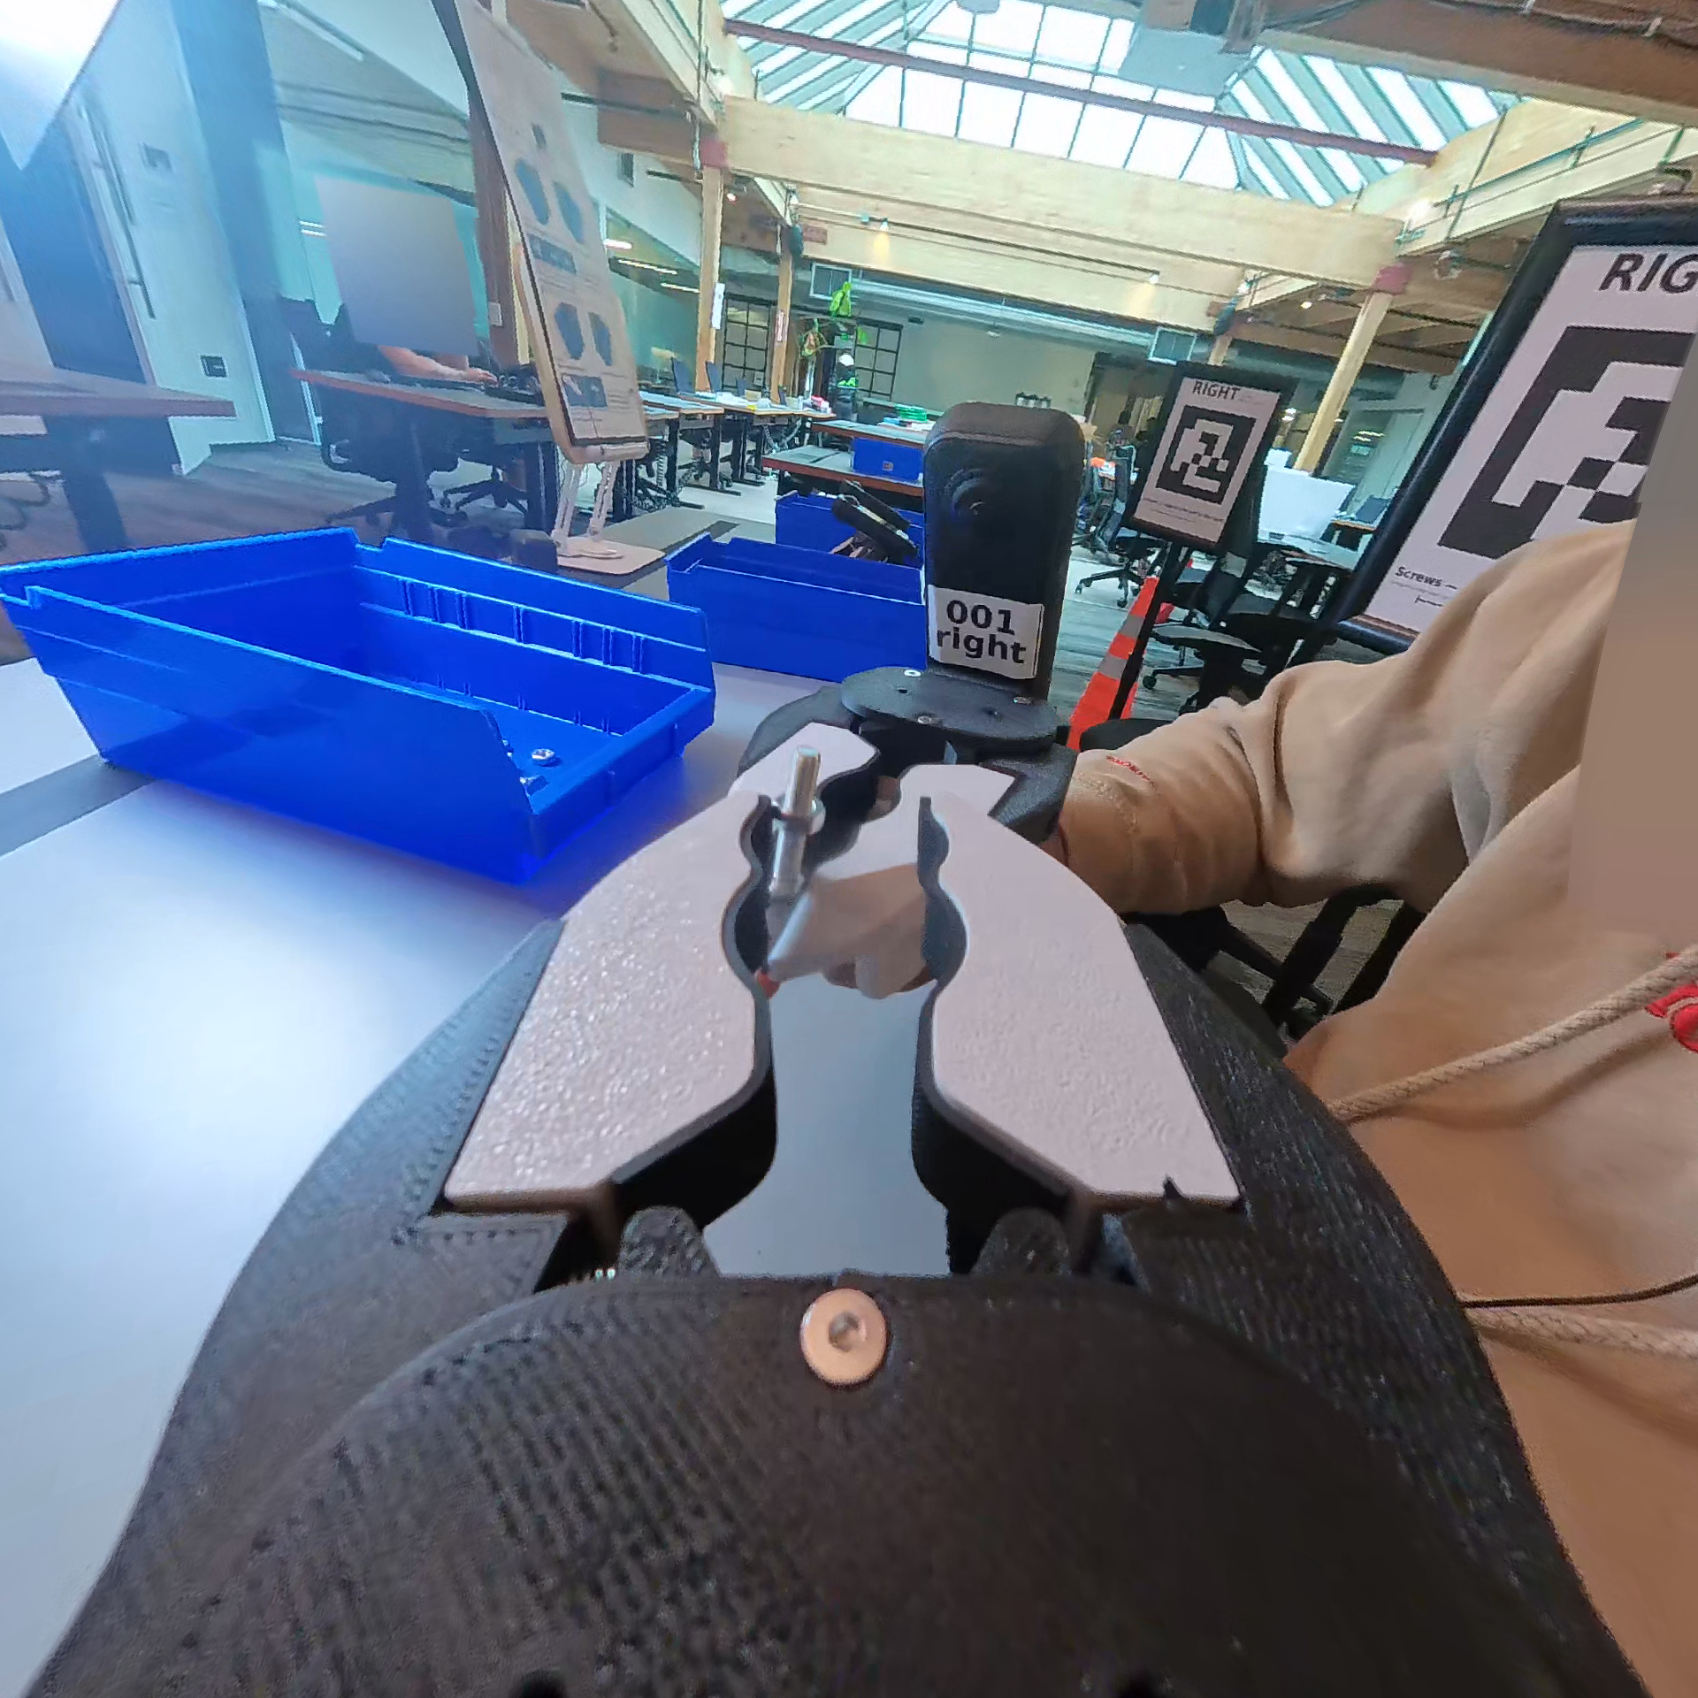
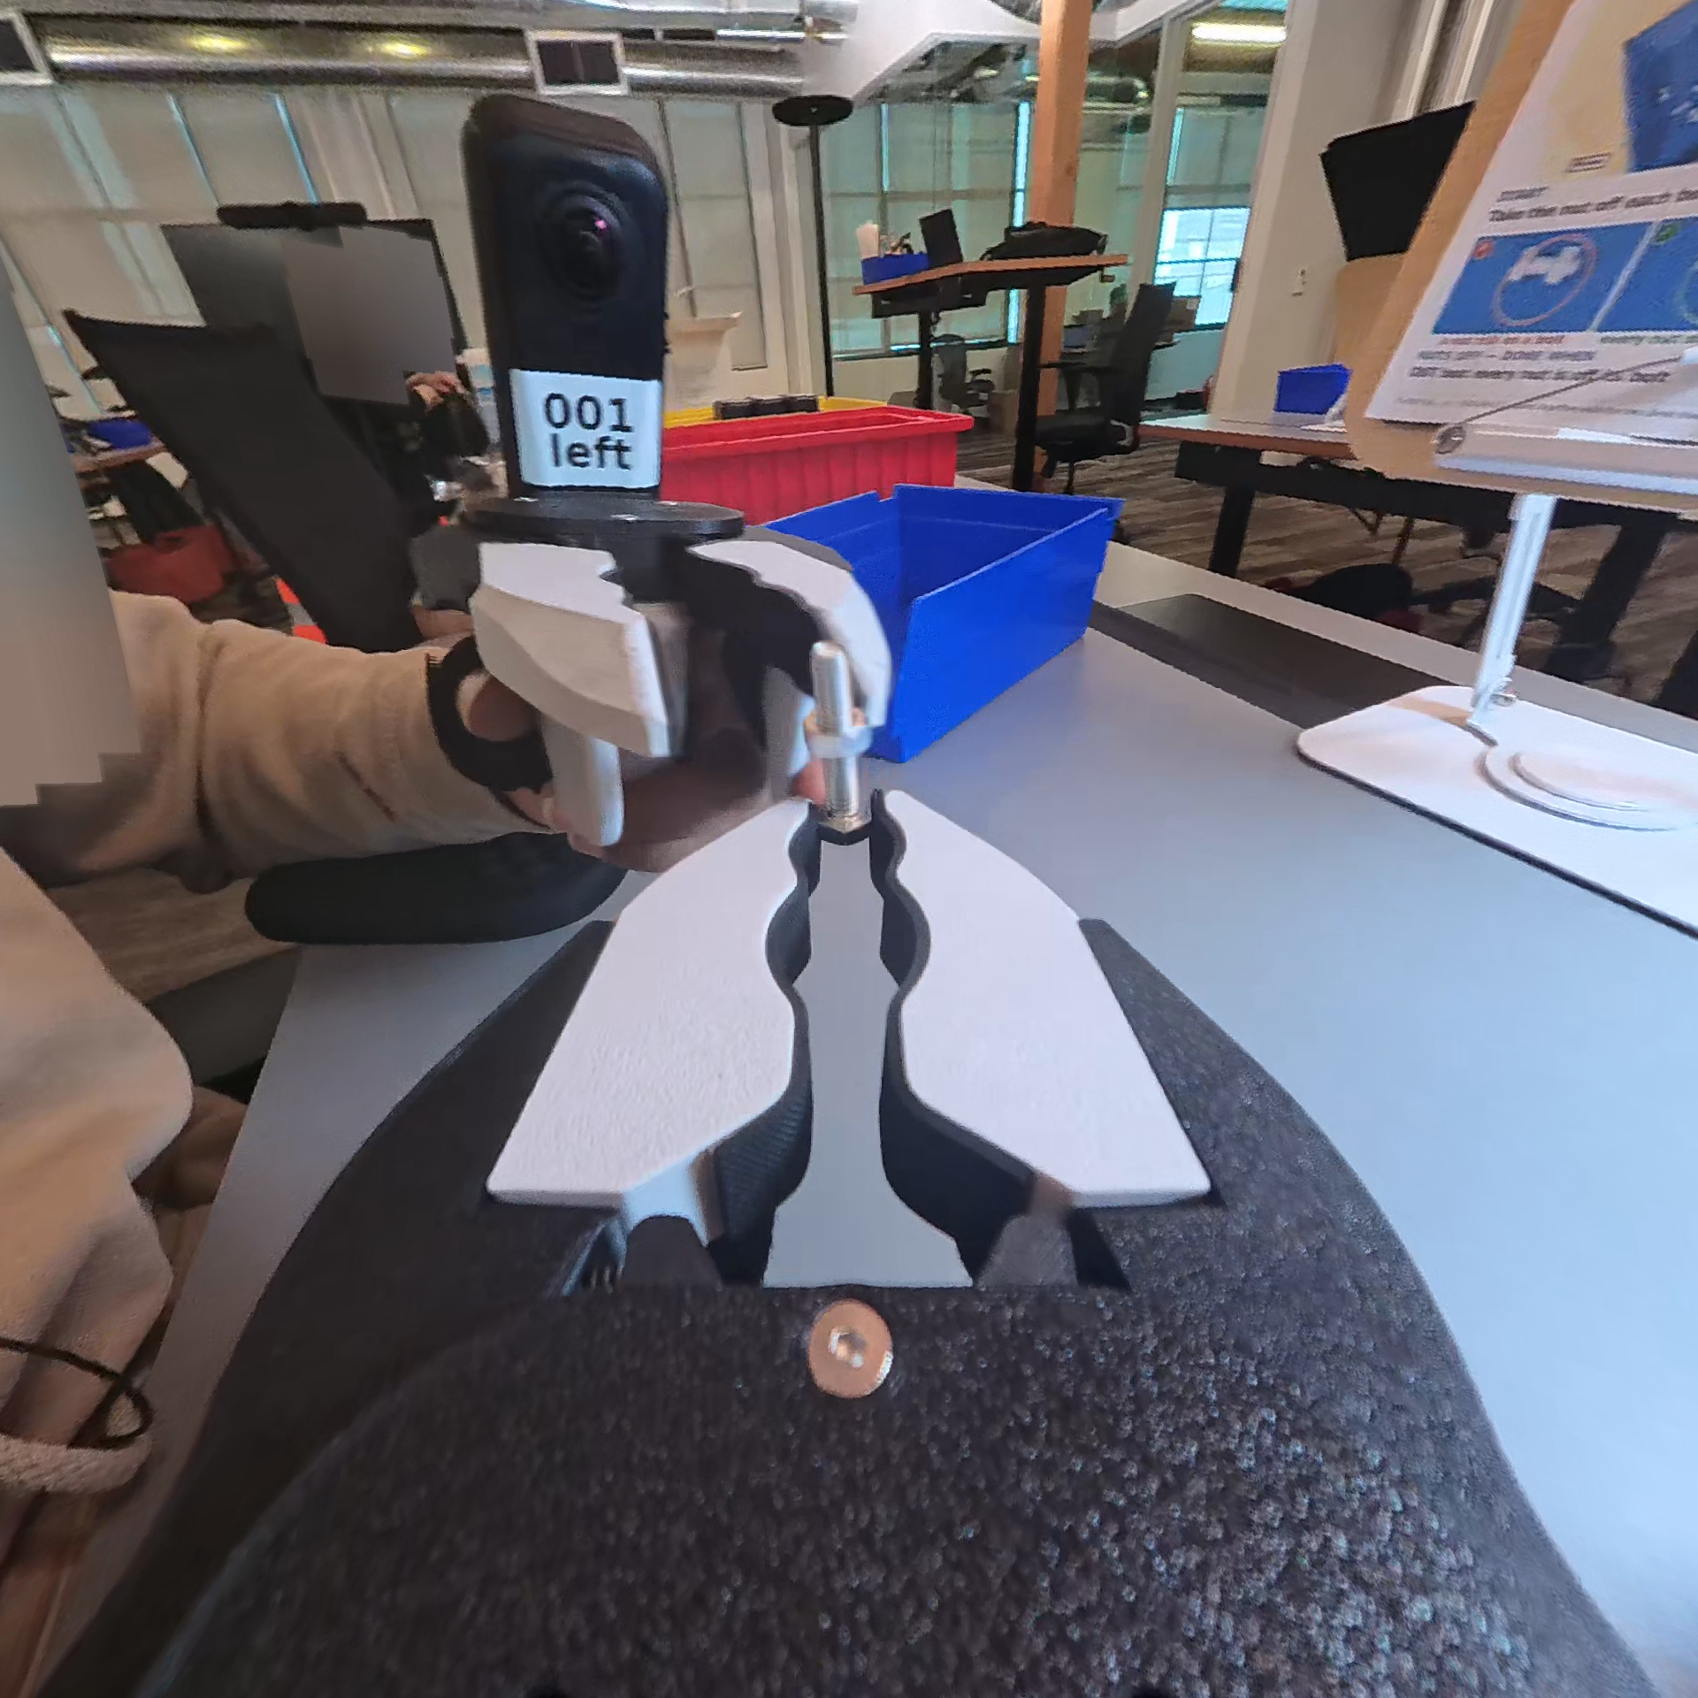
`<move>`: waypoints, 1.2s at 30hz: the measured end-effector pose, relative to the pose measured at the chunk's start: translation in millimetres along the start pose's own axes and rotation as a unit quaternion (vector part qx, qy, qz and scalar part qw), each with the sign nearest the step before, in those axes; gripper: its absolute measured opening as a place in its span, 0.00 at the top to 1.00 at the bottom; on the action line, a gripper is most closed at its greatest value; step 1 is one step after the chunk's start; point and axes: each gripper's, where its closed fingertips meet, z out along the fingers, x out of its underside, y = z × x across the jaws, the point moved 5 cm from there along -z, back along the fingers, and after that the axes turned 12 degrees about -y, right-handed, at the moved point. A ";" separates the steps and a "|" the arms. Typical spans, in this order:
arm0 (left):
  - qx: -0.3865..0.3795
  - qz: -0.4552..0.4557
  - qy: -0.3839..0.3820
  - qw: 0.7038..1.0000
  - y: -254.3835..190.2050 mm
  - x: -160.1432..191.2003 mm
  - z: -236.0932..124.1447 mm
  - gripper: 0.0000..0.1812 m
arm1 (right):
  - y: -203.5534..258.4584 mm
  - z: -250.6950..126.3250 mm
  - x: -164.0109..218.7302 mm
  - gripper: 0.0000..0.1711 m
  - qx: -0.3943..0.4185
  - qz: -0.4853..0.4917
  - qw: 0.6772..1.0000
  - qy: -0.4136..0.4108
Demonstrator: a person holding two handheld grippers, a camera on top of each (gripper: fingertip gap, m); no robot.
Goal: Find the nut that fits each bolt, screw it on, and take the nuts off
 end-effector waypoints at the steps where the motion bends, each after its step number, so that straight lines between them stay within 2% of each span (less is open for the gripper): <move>1: 0.016 -0.003 -0.001 1.000 -2.2 -1.7 -2.0 0.93 | -3.7 -1.2 -0.9 0.94 0.012 0.000 1.000 -0.002; 2: 0.031 -0.012 -0.011 0.999 -5.2 -4.6 -3.2 0.96 | -7.5 -2.7 -2.0 0.94 0.022 0.001 1.000 -0.004; 4: 0.023 -0.003 -0.014 1.000 -4.2 -5.9 -3.3 0.95 | -11.2 -4.3 -3.4 0.94 0.027 0.008 1.000 -0.007; 10: -0.018 0.014 0.006 1.000 5.7 3.4 0.8 0.83 | 3.7 1.9 2.5 0.94 -0.009 0.010 1.000 0.009; 13: -0.011 0.010 0.014 1.000 4.1 3.3 -0.7 0.86 | -0.1 1.5 3.4 0.94 0.000 0.020 1.000 0.018; 15: 0.011 0.005 0.007 1.000 0.9 -0.9 -4.5 0.97 | -10.1 -1.6 2.0 0.94 0.025 0.039 0.999 0.017; 18: -0.003 0.018 0.009 1.000 3.9 -0.9 -4.7 0.94 | -17.5 -4.8 2.7 0.94 0.039 0.046 0.998 0.028; 23: -0.028 0.015 0.021 0.999 12.5 9.0 -1.3 0.83 | -0.3 1.9 9.9 0.94 -0.002 0.042 0.998 0.053; 25: -0.011 0.007 0.026 1.000 9.5 10.2 -2.1 0.88 | -0.6 2.3 11.4 0.94 -0.001 0.042 0.997 0.059; 26: -0.014 0.005 0.028 1.000 10.0 9.4 -2.8 0.87 | -3.8 1.3 11.3 0.94 0.006 0.044 0.997 0.060; 27: -0.003 0.005 0.025 1.000 8.5 7.3 -4.6 0.94 | -8.3 -0.2 10.7 0.94 0.019 0.046 0.997 0.059; 28: 0.012 0.000 0.014 1.000 5.4 4.1 -5.9 0.97 | -13.3 -2.1 10.0 0.94 0.031 0.049 0.997 0.058; 31: -0.001 0.011 0.014 1.000 7.8 3.4 -6.0 0.94 | -18.7 -5.2 8.7 0.94 0.039 0.056 0.996 0.058; 36: -0.033 0.006 0.020 0.999 16.5 11.7 -2.3 0.83 | -2.4 1.3 14.1 0.94 0.003 0.046 0.996 0.073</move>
